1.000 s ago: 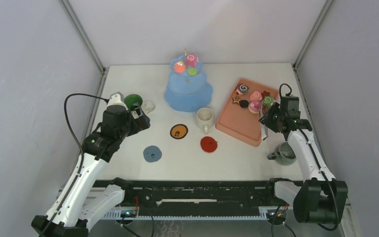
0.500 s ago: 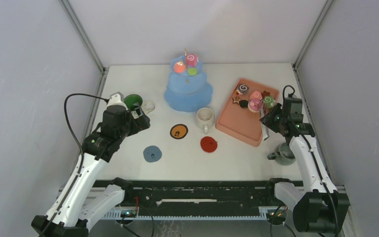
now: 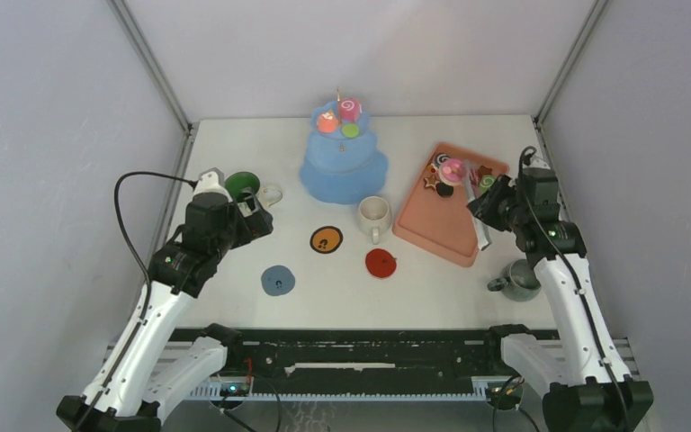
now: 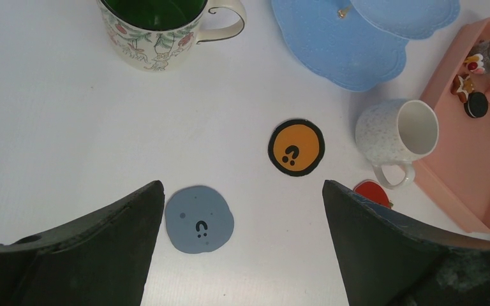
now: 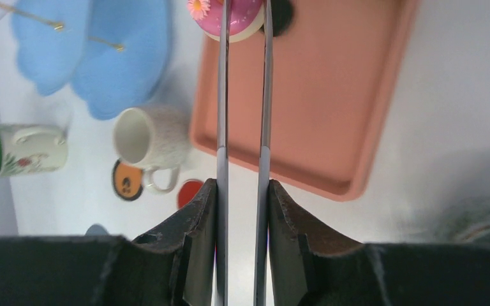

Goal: Serve the afternoon tea

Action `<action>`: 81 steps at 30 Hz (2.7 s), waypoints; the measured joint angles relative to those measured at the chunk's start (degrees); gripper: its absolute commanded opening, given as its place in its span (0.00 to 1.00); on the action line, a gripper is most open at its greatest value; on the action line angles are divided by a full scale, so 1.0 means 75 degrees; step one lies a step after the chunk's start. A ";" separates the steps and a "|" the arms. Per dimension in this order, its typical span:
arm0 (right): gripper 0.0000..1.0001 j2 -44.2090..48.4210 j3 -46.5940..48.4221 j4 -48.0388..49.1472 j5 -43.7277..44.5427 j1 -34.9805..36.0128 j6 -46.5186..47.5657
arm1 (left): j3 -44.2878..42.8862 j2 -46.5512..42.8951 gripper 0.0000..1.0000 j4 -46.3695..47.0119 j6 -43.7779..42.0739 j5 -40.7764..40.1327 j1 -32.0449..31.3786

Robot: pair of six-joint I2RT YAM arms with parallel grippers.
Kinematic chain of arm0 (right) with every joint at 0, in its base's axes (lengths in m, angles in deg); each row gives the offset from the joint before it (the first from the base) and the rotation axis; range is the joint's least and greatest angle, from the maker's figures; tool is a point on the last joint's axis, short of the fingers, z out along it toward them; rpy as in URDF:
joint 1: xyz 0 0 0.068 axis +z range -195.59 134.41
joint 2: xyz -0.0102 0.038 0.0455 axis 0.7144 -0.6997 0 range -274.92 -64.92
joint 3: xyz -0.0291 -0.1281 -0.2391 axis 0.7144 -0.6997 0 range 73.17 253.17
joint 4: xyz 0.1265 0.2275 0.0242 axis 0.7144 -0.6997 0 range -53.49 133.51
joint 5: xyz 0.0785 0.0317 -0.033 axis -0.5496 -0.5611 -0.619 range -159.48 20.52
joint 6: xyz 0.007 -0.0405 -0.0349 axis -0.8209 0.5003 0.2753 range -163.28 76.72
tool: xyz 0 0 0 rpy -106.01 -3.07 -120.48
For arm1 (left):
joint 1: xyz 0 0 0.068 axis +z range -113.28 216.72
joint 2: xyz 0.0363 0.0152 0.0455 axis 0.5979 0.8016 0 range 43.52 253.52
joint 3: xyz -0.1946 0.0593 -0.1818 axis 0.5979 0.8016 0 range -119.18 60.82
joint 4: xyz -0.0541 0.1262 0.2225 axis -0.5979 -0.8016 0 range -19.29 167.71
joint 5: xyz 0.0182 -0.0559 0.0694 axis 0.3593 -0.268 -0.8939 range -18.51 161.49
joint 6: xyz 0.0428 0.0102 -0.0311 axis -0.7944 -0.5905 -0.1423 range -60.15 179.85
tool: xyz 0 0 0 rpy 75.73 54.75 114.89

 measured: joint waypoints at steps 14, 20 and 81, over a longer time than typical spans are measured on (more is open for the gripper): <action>0.00 -0.2334 0.1769 0.0985 0.0565 0.2690 -0.0044 | 0.0000 -0.0326 0.98 -0.0122 -0.0012 -0.0198 0.0000; 0.00 -0.3363 0.2294 0.1300 0.0618 0.2914 -0.0047 | -0.0006 -0.0428 0.98 -0.0356 -0.0064 -0.0338 0.0000; 0.45 -0.6595 0.5036 0.2090 0.0000 0.3346 -0.0772 | -0.0070 -0.0781 0.98 -0.0898 -0.0052 -0.0796 0.0000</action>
